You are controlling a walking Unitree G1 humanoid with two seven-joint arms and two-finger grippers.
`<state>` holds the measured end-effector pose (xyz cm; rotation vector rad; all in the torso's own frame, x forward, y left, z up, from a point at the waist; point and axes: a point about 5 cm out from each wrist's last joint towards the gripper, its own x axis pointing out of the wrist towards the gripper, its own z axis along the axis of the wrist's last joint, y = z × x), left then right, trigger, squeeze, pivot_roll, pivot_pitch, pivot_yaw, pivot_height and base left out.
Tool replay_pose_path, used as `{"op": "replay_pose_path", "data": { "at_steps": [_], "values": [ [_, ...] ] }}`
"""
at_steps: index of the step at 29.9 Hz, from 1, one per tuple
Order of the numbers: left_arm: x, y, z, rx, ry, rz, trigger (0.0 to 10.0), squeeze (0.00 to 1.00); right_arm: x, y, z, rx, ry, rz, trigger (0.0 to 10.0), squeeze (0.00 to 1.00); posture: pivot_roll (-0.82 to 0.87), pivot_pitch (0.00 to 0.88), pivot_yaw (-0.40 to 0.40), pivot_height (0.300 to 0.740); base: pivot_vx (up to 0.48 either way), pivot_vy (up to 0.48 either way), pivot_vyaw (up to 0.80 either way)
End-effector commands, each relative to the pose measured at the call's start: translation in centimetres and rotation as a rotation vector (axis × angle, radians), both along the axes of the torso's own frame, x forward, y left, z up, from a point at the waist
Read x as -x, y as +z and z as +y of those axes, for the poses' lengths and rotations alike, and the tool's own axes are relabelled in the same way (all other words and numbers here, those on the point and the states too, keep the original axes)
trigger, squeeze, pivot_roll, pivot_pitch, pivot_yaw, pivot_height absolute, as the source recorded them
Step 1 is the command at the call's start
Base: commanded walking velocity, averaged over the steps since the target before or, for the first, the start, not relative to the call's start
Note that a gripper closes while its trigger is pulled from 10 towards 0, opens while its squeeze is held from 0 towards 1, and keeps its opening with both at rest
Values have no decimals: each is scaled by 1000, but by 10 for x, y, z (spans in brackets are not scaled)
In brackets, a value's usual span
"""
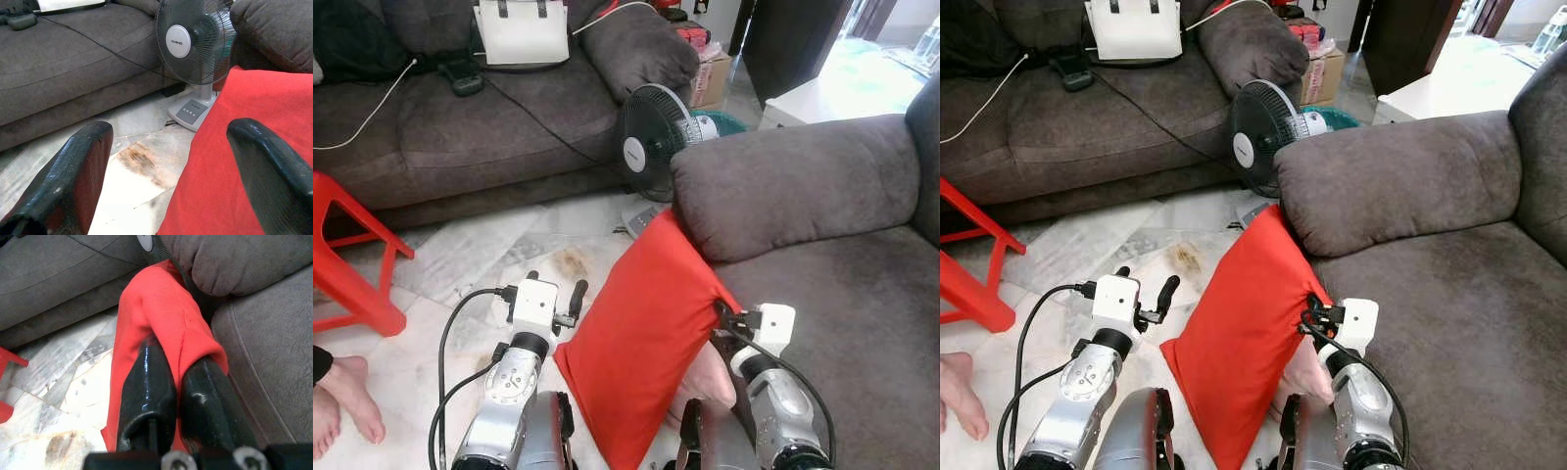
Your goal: Move the pillow to the sofa from floor
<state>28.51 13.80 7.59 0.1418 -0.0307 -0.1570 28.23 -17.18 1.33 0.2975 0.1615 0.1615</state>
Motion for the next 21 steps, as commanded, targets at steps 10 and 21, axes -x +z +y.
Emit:
{"op": "replay_pose_path", "data": {
  "at_steps": [10, 21],
  "values": [
    [2, 0, -2, -4, -3, -8, 10000, 0, -8, 19, -1, 21, -21, -92, 10000, 0, 146, 98, -39, 594, -350, 0, 0],
    [2, -1, -1, -5, -1, -8, 10000, 0, -8, 20, -2, 23, -32, -82, 10000, 0, 145, 99, -41, 594, -362, 0, 0]
  ]
}}
